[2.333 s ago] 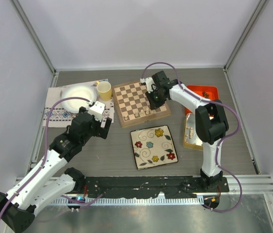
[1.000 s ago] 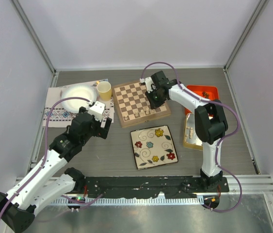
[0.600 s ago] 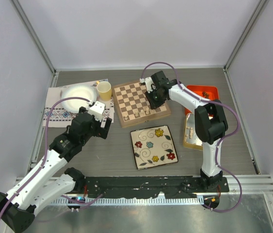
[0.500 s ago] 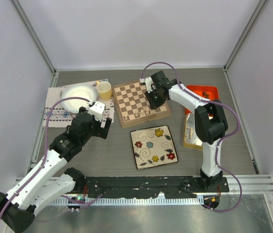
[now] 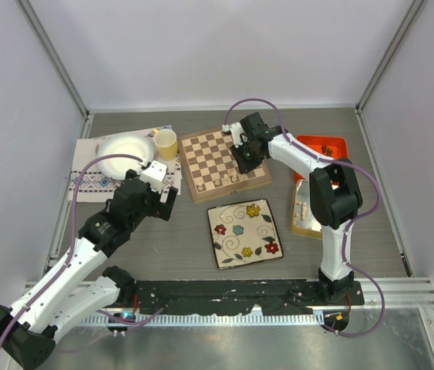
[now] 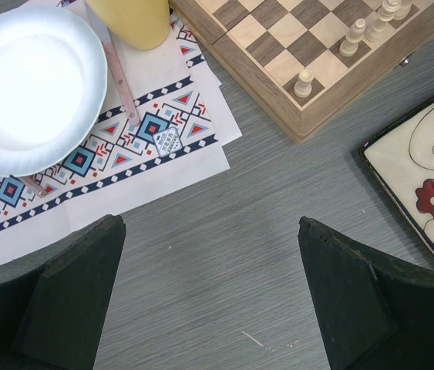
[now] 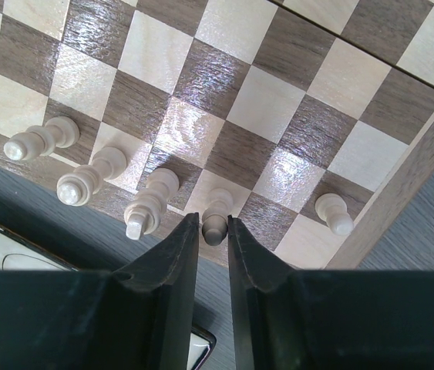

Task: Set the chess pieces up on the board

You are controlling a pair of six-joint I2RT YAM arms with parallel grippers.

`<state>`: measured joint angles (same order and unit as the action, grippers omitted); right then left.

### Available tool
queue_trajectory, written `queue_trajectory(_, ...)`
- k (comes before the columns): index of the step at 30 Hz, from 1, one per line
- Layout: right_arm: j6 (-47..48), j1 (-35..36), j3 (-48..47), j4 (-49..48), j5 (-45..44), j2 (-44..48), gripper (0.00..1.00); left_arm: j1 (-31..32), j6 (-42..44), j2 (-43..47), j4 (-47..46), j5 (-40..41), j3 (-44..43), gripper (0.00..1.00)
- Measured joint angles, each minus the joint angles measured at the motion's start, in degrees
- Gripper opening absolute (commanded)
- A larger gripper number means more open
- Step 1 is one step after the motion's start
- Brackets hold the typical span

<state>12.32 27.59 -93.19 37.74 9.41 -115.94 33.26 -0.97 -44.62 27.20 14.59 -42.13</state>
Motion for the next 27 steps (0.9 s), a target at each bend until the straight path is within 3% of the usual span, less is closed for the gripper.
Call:
queue_trajectory(12,0.24,0.00,0.24,-0.13,0.37,0.02,0.23,0.00,0.00,0.00,0.00,-0.02,0.00,1.00)
queue_trajectory(27,0.68,0.00,1.27,0.31,-0.09,0.48,0.32,0.00,0.00,0.00,0.00,-0.02,0.00,1.00)
